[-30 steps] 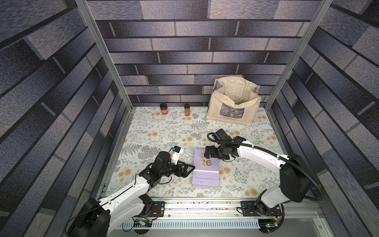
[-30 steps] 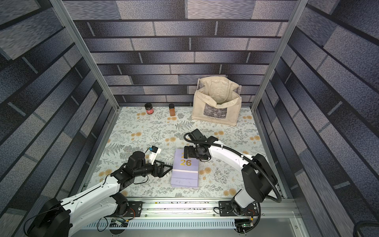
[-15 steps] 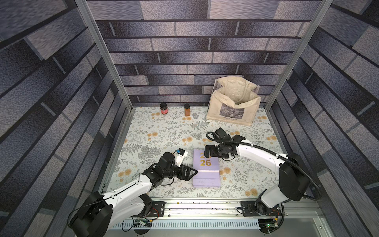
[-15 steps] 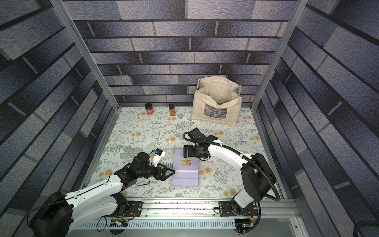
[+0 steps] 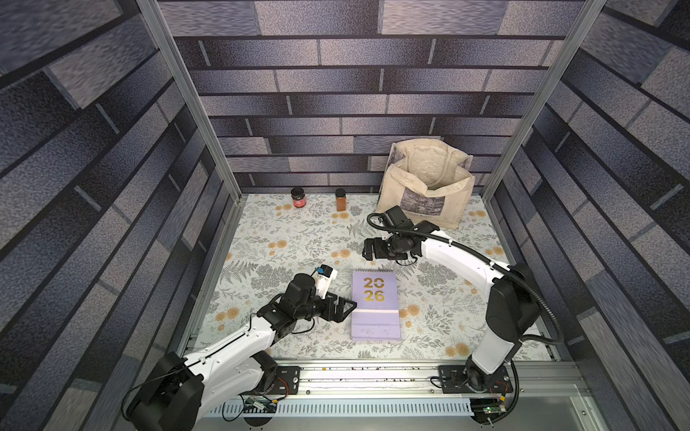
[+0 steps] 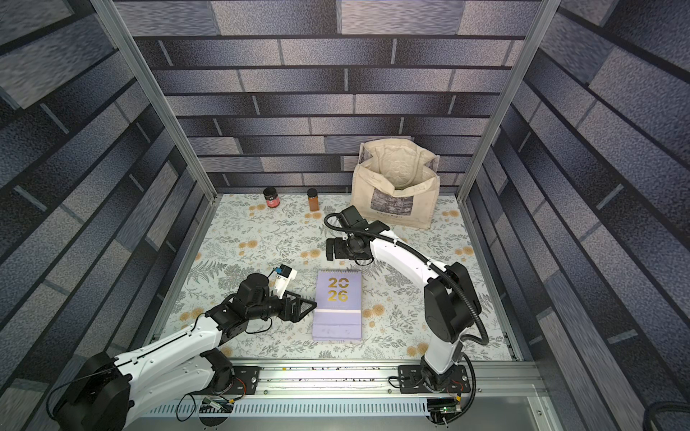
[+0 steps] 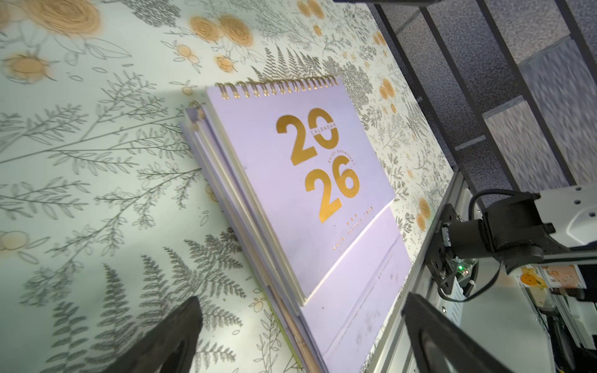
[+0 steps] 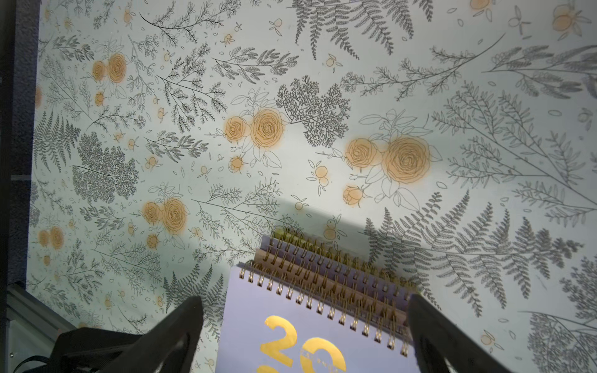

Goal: Stack the calendars
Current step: Adjust the calendar at the calendar.

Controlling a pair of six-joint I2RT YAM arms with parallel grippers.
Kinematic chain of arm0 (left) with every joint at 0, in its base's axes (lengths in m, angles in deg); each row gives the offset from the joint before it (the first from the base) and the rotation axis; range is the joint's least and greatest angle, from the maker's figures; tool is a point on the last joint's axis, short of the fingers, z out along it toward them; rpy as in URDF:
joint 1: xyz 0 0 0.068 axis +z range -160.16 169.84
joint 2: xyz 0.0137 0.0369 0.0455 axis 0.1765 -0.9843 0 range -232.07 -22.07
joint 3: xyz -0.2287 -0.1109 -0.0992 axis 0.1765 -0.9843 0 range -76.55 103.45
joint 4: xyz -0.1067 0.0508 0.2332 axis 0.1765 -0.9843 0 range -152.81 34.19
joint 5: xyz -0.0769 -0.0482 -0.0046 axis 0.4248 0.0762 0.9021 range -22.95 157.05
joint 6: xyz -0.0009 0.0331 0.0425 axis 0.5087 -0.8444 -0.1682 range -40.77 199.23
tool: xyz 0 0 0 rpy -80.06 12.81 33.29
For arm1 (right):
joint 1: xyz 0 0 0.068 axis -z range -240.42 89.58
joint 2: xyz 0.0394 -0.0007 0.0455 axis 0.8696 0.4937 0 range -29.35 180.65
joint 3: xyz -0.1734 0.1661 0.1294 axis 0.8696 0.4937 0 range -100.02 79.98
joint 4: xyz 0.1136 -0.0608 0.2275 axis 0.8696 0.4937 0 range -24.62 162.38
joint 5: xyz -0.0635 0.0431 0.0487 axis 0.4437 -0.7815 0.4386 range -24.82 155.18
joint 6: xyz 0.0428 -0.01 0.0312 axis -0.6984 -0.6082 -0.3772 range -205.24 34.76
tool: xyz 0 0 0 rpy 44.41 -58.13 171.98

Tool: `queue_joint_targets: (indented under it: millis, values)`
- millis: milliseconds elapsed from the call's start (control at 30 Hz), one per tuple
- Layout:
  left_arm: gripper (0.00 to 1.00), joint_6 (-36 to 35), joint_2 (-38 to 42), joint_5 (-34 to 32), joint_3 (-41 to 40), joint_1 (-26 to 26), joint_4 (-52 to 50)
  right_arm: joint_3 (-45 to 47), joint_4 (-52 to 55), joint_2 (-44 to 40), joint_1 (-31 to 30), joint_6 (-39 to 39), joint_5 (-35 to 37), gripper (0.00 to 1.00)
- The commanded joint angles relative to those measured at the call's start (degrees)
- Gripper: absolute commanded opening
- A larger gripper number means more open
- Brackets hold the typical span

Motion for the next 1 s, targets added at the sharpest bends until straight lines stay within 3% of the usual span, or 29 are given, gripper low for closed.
queue_joint_targets:
  millis: [0,400,567,967]
  values:
    - [1.00,-0.1,1.5,-4.8,0.9,2.9,1.4,-3.7,1.5,4.4,0.3,3.0,-3.0,1.00]
    - [1.00,1.1,4.9,-8.2,0.3,11.6,-2.0,-15.3,2.9,13.9,-1.8,6.2,-6.9,0.99]
    - [1.00,2.1,6.1,-10.7,0.1,13.1,-3.8,-15.8,2.4,17.1,-3.0,5.5,-8.1,0.98]
    - [1.00,2.5,6.4,-9.3,-0.3,15.4,-3.3,-14.0,2.2,18.4,-5.5,4.5,-9.7,0.98]
